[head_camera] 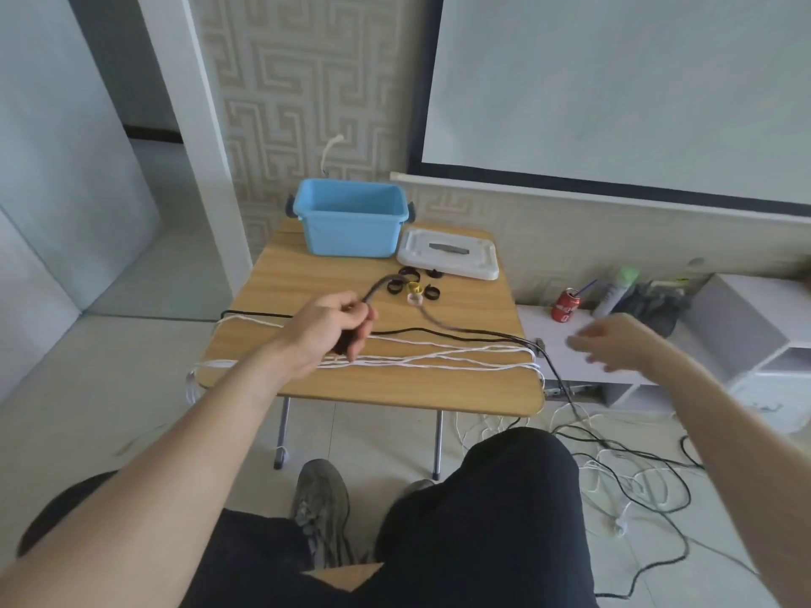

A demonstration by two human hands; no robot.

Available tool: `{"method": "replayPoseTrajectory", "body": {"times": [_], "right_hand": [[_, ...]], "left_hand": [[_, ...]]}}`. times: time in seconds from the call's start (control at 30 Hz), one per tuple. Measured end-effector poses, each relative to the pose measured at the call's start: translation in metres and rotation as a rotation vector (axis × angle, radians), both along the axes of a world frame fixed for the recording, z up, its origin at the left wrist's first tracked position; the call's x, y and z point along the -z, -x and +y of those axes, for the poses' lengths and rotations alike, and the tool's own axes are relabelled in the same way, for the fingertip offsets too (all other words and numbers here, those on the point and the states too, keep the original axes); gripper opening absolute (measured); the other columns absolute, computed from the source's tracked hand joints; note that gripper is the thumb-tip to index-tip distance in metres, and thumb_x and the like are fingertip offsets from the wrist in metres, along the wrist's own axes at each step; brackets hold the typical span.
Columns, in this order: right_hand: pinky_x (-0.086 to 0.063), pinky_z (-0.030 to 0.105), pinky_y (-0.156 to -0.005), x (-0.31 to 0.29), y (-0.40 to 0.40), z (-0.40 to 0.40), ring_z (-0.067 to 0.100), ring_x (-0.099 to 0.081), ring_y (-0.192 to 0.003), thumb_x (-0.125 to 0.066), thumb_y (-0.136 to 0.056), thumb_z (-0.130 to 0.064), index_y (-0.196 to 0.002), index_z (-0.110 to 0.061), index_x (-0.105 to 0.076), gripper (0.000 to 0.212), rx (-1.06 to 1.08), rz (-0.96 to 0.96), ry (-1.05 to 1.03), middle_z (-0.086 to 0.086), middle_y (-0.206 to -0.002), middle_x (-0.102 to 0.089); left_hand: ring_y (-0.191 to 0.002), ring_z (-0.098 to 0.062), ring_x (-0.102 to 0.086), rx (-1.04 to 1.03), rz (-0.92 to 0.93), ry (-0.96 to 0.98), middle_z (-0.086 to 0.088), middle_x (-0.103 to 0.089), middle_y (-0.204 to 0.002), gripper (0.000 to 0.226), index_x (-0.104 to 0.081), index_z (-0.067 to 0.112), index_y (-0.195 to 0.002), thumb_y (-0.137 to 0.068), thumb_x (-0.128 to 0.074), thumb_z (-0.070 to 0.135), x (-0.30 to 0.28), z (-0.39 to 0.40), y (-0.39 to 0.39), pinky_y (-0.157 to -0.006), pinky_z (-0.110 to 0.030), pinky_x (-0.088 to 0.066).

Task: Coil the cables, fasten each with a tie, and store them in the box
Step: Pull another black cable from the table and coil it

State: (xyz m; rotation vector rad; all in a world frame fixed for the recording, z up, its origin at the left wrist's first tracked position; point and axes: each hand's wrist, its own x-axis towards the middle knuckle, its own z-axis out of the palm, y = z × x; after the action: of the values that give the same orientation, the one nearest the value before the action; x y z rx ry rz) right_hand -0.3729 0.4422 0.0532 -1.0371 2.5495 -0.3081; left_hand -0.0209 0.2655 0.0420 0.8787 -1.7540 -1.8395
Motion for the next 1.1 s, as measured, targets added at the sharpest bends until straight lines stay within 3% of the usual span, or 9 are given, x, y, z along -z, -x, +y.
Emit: {"method": "replayPoseTrajectory", "body": {"times": [0.13, 0.23, 0.33, 0.4, 0.53, 0.63, 0.77, 0.9, 1.1], "right_hand": [[-0.038, 0.024, -0.107, 0.005, -0.101, -0.024, 0.005, -0.053, -0.126, -0.080, -0.085, -0.032, -0.137, -0.032, -0.057, 0.056, -0.419, -0.201, 0.440, -0.011, -0.136, -0.058], [-0.034, 0.018, -0.103, 0.014, -0.148, -0.040, 0.002, -0.046, -0.125, -0.081, -0.082, -0.039, -0.140, -0.034, -0.051, 0.066, -0.572, -0.189, 0.419, -0.012, -0.136, -0.050], [-0.040, 0.025, -0.078, 0.033, -0.156, -0.060, 0.012, -0.055, -0.095, -0.072, -0.090, -0.043, -0.110, -0.020, -0.065, 0.032, -0.515, -0.063, 0.382, -0.004, -0.104, -0.061], [-0.037, 0.028, -0.061, 0.045, -0.160, -0.069, 0.015, -0.052, -0.071, -0.065, -0.096, -0.043, -0.094, -0.011, -0.065, 0.032, -0.455, -0.155, 0.329, -0.001, -0.081, -0.061], [-0.036, 0.031, -0.057, 0.060, -0.176, -0.085, 0.019, -0.047, -0.063, -0.055, -0.101, -0.043, -0.087, -0.004, -0.064, 0.042, -0.418, -0.238, 0.324, 0.003, -0.070, -0.054], [-0.037, 0.032, -0.056, 0.063, -0.182, -0.097, 0.019, -0.048, -0.061, -0.053, -0.103, -0.040, -0.078, -0.014, -0.059, 0.037, -0.365, -0.252, 0.347, -0.001, -0.068, -0.055], [-0.038, 0.030, -0.054, 0.064, -0.185, -0.105, 0.018, -0.049, -0.059, -0.055, -0.101, -0.041, -0.082, -0.015, -0.063, 0.034, -0.339, -0.267, 0.301, 0.000, -0.068, -0.057], [-0.037, 0.028, -0.053, 0.063, -0.188, -0.106, 0.017, -0.048, -0.058, -0.060, -0.099, -0.042, -0.083, -0.011, -0.066, 0.036, -0.328, -0.272, 0.269, 0.000, -0.066, -0.056], [-0.034, 0.025, -0.052, 0.061, -0.185, -0.100, 0.015, -0.042, -0.057, -0.064, -0.097, -0.039, -0.078, -0.009, -0.062, 0.036, -0.310, -0.282, 0.270, -0.002, -0.064, -0.051]], "left_hand": [[-0.053, -0.014, -0.042, 0.203, 0.005, 0.044, 0.000, -0.051, -0.065, 0.020, -0.060, 0.001, -0.098, -0.104, -0.042, 0.002, 0.004, 0.030, 0.007, -0.053, -0.024, -0.035], [-0.054, -0.014, -0.044, 0.132, -0.063, 0.135, 0.000, -0.053, -0.063, 0.022, -0.063, 0.005, -0.094, -0.105, -0.044, 0.003, 0.017, 0.038, 0.007, -0.057, -0.024, -0.038], [-0.066, -0.015, -0.051, 0.118, -0.197, 0.222, -0.001, -0.058, -0.071, 0.021, -0.069, 0.009, -0.095, -0.104, -0.051, 0.010, 0.035, 0.032, -0.005, -0.067, -0.027, -0.044], [-0.080, -0.013, -0.059, 0.038, -0.279, 0.246, 0.002, -0.066, -0.089, 0.015, -0.071, 0.018, -0.102, -0.102, -0.057, 0.024, 0.049, 0.022, -0.014, -0.077, -0.029, -0.048], [-0.104, -0.027, -0.057, -0.460, -0.680, 0.302, -0.009, -0.059, -0.117, 0.038, -0.056, 0.005, -0.123, -0.098, -0.055, 0.033, 0.083, -0.018, -0.047, -0.084, -0.036, -0.047], [-0.127, -0.041, -0.042, -0.744, -0.947, 0.113, -0.025, -0.043, -0.137, 0.054, -0.043, -0.005, -0.136, -0.093, -0.055, 0.025, 0.112, -0.047, -0.081, -0.103, -0.045, -0.040], [-0.129, -0.036, -0.046, -0.534, -1.023, 0.067, -0.017, -0.046, -0.146, 0.047, -0.056, 0.009, -0.136, -0.094, -0.044, 0.028, 0.154, -0.076, -0.117, -0.106, -0.040, -0.039], [-0.117, -0.034, -0.059, -0.484, -0.946, 0.155, -0.015, -0.061, -0.133, 0.040, -0.067, 0.017, -0.125, -0.095, -0.041, 0.017, 0.162, -0.096, -0.125, -0.097, -0.036, -0.045], [-0.122, -0.041, -0.056, -0.498, -0.986, 0.262, -0.027, -0.059, -0.132, 0.038, -0.061, -0.004, -0.126, -0.104, -0.037, 0.015, 0.138, -0.117, -0.121, -0.097, -0.039, -0.043]]}}
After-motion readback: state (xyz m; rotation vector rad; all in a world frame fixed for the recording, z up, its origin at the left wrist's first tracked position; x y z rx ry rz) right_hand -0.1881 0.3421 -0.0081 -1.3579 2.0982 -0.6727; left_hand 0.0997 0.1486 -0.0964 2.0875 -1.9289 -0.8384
